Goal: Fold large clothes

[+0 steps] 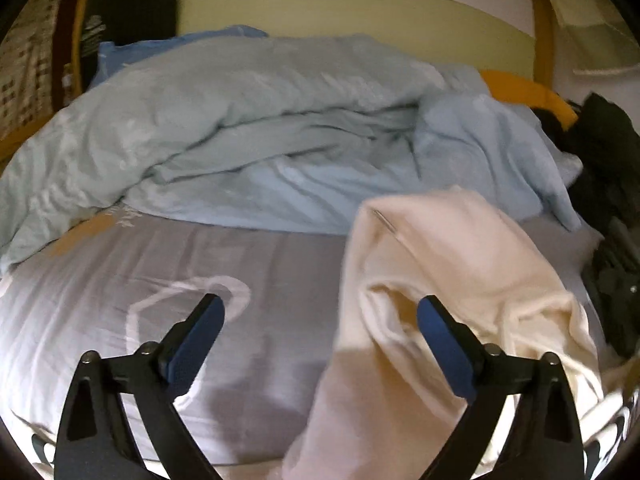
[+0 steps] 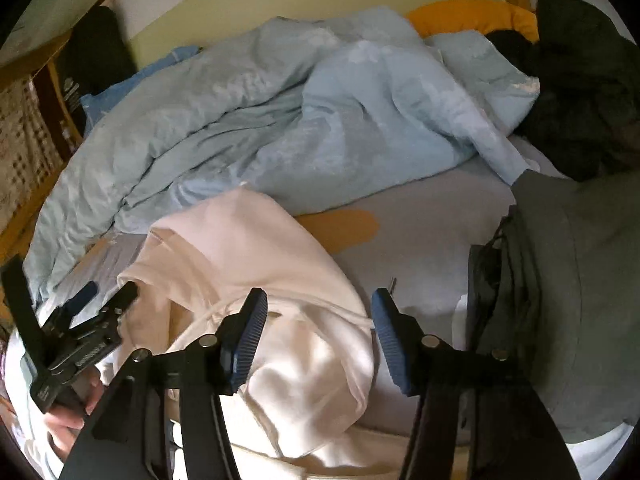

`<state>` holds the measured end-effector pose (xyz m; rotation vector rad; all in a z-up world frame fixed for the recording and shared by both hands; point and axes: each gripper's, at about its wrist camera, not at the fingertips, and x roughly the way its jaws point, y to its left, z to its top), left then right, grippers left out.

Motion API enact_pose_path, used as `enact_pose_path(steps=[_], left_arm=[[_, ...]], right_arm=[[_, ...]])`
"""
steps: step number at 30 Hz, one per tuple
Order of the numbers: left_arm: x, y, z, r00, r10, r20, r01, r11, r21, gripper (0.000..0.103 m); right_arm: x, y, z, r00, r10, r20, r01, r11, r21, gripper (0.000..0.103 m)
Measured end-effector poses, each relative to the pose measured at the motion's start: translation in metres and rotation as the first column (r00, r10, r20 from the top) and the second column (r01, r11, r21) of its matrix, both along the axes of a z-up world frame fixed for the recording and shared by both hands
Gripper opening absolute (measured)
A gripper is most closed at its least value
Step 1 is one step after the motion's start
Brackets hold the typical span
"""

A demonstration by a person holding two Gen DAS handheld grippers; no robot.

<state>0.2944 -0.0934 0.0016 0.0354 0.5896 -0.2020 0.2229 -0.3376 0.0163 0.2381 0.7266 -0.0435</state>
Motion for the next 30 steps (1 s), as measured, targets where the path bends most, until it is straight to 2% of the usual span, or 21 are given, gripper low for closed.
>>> enact_pose_path(steps=[3,5,7,12,16,18,19,20,21,23,24,25,27,30], left_arm=[[-0.008,-0.008,0.003,0.999,-0.013,0.039,0.012,0.999,0.032,0.089],[-0.004,-0.01,0.002,0.999,-0.024,0.032,0.022,0.998,0.051,0.08],[0.0,-0.011,-0.002,1.0,-0.029,0.011,0.029,0.998,0.059,0.076],[0.006,-0.005,-0.005,1.0,-0.008,-0.013,0.008,0.999,0.04,0.075],[0.013,0.002,-0.013,0.997,0.055,-0.058,-0.053,0.998,0.042,0.075],[0.014,0.009,-0.012,0.995,0.092,-0.049,-0.091,0.995,0.031,0.075],[0.012,0.012,-0.01,0.992,0.118,-0.03,-0.118,0.993,0.031,0.074],[0.008,0.016,-0.007,0.99,0.14,-0.007,-0.14,0.99,0.029,0.074],[0.003,0.019,-0.002,0.988,0.15,0.022,-0.151,0.988,0.017,0.074],[-0.011,0.024,0.009,0.983,0.16,0.088,-0.16,0.987,-0.002,0.074],[-0.019,0.025,0.015,0.977,0.169,0.129,-0.17,0.985,0.0,0.074],[-0.028,0.025,0.022,0.969,0.177,0.173,-0.18,0.984,0.003,0.074],[-0.046,0.025,0.034,0.947,0.184,0.264,-0.192,0.981,0.005,0.074],[-0.062,0.026,0.046,0.918,0.209,0.338,-0.227,0.974,0.012,0.074]], right_arm=[[0.002,0.005,-0.009,0.999,-0.012,-0.053,0.008,0.998,-0.064,0.057],[0.009,0.008,-0.017,0.996,0.015,-0.087,-0.021,0.997,-0.072,0.057],[0.015,0.018,-0.025,0.992,0.036,-0.118,-0.05,0.992,-0.112,0.057],[0.03,0.029,-0.047,0.98,0.022,-0.198,-0.062,0.979,-0.196,0.057],[0.033,0.035,-0.045,0.985,-0.045,-0.168,-0.009,0.951,-0.308,0.057],[0.038,0.031,-0.049,0.982,-0.038,-0.183,-0.017,0.957,-0.291,0.056],[0.04,0.028,-0.05,0.982,-0.052,-0.182,-0.003,0.957,-0.289,0.052],[0.04,0.023,-0.049,0.981,-0.104,-0.165,0.049,0.95,-0.307,0.035],[0.033,0.014,-0.041,0.979,-0.173,-0.109,0.132,0.942,-0.31,0.029],[0.005,-0.001,-0.013,0.973,-0.225,0.059,0.232,0.947,-0.223,0.027],[-0.012,-0.007,0.003,0.969,-0.204,0.142,0.225,0.962,-0.152,0.027],[-0.022,-0.009,0.011,0.966,-0.183,0.182,0.207,0.971,-0.118,0.027],[-0.03,-0.008,0.018,0.959,-0.17,0.225,0.201,0.972,-0.122,0.027],[-0.032,-0.003,0.018,0.963,-0.171,0.21,0.204,0.968,-0.145,0.023]])
